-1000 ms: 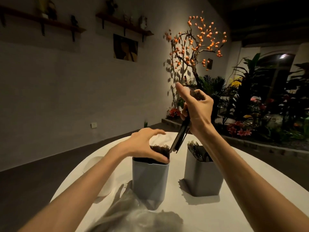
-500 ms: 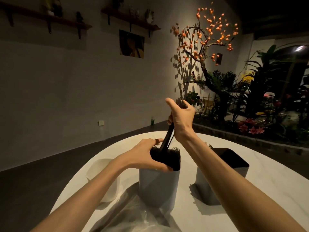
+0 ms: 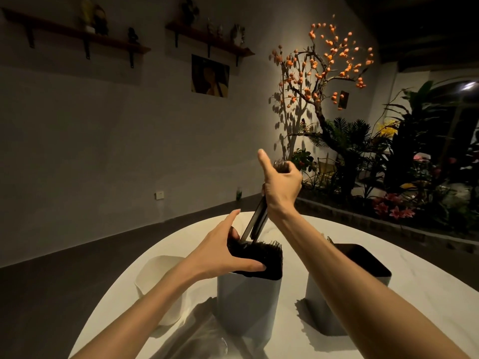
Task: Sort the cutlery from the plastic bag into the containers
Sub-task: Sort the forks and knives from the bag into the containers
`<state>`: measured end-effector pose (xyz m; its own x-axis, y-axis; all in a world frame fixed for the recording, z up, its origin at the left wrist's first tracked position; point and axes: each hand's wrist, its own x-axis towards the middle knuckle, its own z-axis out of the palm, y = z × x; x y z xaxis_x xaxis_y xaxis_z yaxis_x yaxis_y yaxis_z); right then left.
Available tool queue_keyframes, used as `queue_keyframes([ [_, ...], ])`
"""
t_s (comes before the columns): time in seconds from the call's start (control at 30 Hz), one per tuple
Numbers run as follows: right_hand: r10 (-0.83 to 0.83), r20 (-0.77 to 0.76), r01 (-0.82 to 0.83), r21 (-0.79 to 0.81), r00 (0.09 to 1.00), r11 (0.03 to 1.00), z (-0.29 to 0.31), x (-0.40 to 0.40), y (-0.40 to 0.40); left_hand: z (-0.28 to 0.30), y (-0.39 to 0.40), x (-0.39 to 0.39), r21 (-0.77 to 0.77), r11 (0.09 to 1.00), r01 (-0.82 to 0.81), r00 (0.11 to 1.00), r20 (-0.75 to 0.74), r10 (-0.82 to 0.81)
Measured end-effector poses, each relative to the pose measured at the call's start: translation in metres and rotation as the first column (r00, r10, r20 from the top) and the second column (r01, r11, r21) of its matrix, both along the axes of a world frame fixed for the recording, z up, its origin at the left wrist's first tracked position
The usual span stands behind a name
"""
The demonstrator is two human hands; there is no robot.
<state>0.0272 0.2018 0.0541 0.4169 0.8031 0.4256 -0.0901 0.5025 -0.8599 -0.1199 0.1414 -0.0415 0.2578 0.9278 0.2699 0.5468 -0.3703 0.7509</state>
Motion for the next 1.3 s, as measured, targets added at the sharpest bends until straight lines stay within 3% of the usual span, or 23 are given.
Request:
queue_keyframes([
  [0.1,-0.011,0.054,0.015,-0.079,0.998,0.997,-0.021,-0.010,-0.004,0.001,-0.002,-0.001,0.021,1.000,0.002,1.000,0.004,-0.002],
  [0.2,0.104,0.186,-0.081,-0.128,0.977,0.989,-0.042,-0.014,-0.011,0.003,-0.003,0.000,-0.032,0.999,0.030,0.999,-0.017,-0.030],
  [0.33,0.282,0.432,-0.164,-0.291,0.857,0.942,-0.056,-0.011,-0.018,0.001,-0.002,0.001,-0.080,0.996,0.024,0.998,-0.049,-0.028],
  [0.5,0.432,0.443,-0.267,-0.388,0.785,0.882,-0.050,0.005,-0.020,-0.003,-0.002,0.002,-0.079,0.996,0.048,0.997,0.064,-0.043],
  [0.6,0.381,0.514,-0.243,-0.316,0.769,0.917,-0.043,0.012,-0.019,-0.002,-0.002,0.004,-0.092,0.993,0.068,0.995,0.075,-0.061],
  [0.73,0.236,0.765,-0.135,-0.194,0.599,0.972,-0.050,0.010,-0.018,0.000,-0.004,0.004,-0.096,0.993,0.074,0.995,0.072,-0.067],
  [0.87,0.214,0.947,0.007,-0.222,0.241,0.975,-0.069,0.009,-0.024,-0.001,-0.005,0.003,-0.107,0.993,0.051,0.994,0.099,-0.041],
  [0.9,0.250,0.947,0.013,-0.258,0.200,0.966,-0.069,0.010,-0.026,-0.003,-0.003,0.002,-0.109,0.993,0.053,0.992,0.118,-0.040],
  [1.0,0.251,0.936,-0.059,-0.244,0.246,0.968,-0.059,0.013,-0.030,-0.002,-0.003,0.001,-0.163,0.984,0.068,0.990,0.131,-0.046],
  [1.03,0.258,0.945,-0.101,-0.242,0.203,0.965,-0.057,0.013,-0.032,-0.001,-0.004,0.002,-0.177,0.981,0.074,0.990,0.132,-0.051],
  [1.1,0.318,0.948,-0.170,-0.316,-0.013,0.934,-0.059,0.009,-0.037,-0.002,-0.004,0.004,-0.198,0.975,0.099,0.986,0.152,-0.070],
  [1.13,0.375,0.924,-0.144,-0.381,-0.072,0.913,-0.062,0.007,-0.039,-0.003,-0.004,0.004,-0.210,0.972,0.103,0.986,0.154,-0.071],
  [1.27,0.353,0.934,-0.116,-0.357,-0.055,0.927,-0.062,0.009,-0.037,-0.007,-0.006,0.000,-0.241,0.964,0.116,0.983,0.163,-0.078],
  [1.3,0.342,0.935,-0.107,-0.351,-0.095,0.930,-0.061,0.011,-0.039,-0.007,-0.007,-0.001,-0.248,0.962,0.118,0.983,0.168,-0.077],
])
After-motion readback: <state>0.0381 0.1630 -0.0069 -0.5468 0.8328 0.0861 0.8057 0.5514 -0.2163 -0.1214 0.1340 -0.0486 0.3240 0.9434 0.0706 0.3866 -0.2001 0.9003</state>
